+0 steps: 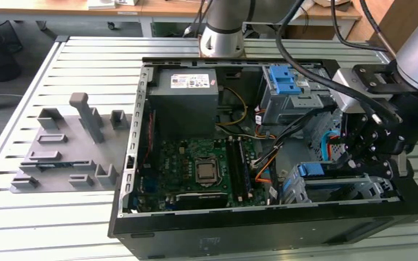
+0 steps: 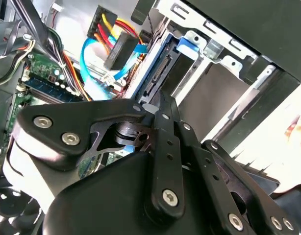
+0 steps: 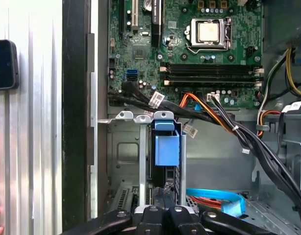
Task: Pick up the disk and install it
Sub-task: 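Insert the first disk wire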
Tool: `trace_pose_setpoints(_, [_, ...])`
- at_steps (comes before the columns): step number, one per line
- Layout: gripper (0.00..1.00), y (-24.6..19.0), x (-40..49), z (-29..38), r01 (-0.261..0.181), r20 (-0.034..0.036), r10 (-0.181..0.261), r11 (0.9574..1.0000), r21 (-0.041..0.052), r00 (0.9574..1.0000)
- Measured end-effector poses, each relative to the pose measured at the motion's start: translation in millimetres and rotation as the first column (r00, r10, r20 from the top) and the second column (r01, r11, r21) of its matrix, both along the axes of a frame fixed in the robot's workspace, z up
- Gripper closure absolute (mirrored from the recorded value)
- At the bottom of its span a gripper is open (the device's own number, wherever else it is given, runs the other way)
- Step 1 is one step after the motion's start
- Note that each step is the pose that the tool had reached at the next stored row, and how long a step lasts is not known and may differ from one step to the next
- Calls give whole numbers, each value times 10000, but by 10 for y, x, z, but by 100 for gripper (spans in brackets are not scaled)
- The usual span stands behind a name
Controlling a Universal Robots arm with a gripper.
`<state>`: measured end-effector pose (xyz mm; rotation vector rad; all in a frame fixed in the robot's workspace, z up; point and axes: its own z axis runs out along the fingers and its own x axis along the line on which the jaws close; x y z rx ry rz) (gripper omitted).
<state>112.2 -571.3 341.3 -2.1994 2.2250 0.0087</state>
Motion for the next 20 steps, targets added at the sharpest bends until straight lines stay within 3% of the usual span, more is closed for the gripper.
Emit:
trace_pose_setpoints(3, [89, 0, 0, 55, 0, 41, 0, 10000, 0, 10000])
trace_pose_setpoints(7, [89, 18, 13, 68, 2, 51, -2, 10000, -3, 10000])
trace_pose_setpoints(15, [89, 151, 110, 69, 1, 51, -1, 10000, -5, 10000])
trace_pose_setpoints(20, [89, 188, 143, 105, 1, 54, -1, 10000, -6, 10000])
